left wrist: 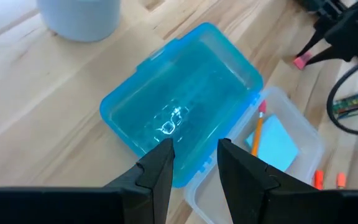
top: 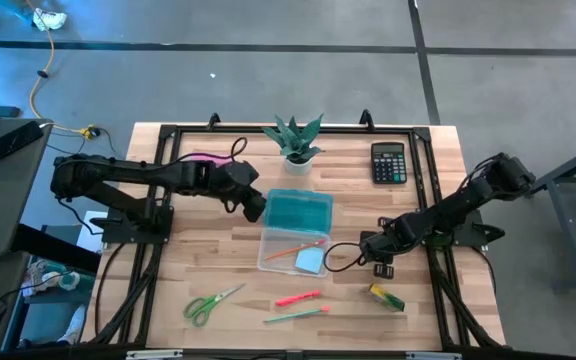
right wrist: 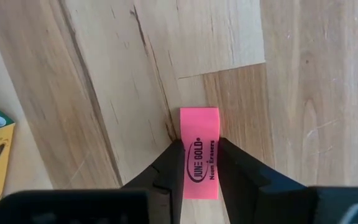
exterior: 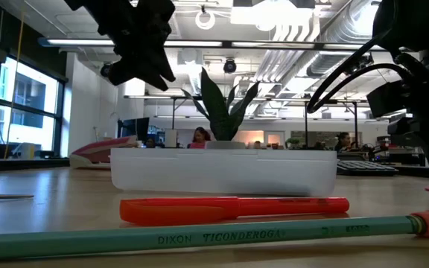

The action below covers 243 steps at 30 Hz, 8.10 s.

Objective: Pack school essentials
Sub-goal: Put the pink eraser into the blue supply box, then put the green scissors into the blue supply box

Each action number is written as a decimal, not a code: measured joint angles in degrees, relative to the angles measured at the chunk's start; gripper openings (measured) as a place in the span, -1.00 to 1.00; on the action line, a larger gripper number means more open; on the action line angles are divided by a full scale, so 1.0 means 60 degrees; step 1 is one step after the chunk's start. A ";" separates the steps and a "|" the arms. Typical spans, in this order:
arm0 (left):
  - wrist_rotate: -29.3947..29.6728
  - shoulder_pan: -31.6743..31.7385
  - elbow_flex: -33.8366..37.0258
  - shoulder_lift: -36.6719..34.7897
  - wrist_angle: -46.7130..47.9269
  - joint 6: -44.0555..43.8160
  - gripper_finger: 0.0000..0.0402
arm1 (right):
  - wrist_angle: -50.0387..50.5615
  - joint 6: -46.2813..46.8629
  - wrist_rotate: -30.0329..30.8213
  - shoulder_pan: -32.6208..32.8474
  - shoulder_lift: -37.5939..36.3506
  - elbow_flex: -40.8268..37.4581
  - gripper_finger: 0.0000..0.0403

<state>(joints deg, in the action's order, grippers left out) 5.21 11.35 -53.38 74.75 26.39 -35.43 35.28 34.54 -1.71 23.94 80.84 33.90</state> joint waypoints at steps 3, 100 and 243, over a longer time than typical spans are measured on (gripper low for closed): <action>0.0151 -0.0001 -0.0002 -0.0132 0.0314 0.0024 -0.44 | -0.0017 0.0160 -0.0018 -0.0016 -0.0273 -0.0002 -0.64; -0.0472 -0.3834 0.0009 -0.1491 0.4750 -0.2221 0.09 | -0.1154 0.1991 0.1301 -0.2838 0.0988 0.5536 -0.12; 0.0681 -0.9913 -0.2098 0.4611 0.3880 -1.1333 -0.64 | 0.0655 0.0413 0.0334 -0.2969 0.0502 0.5536 -0.12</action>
<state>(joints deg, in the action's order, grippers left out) 9.30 -48.13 -65.97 102.41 49.67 -103.44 39.21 37.01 0.29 6.13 83.86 67.11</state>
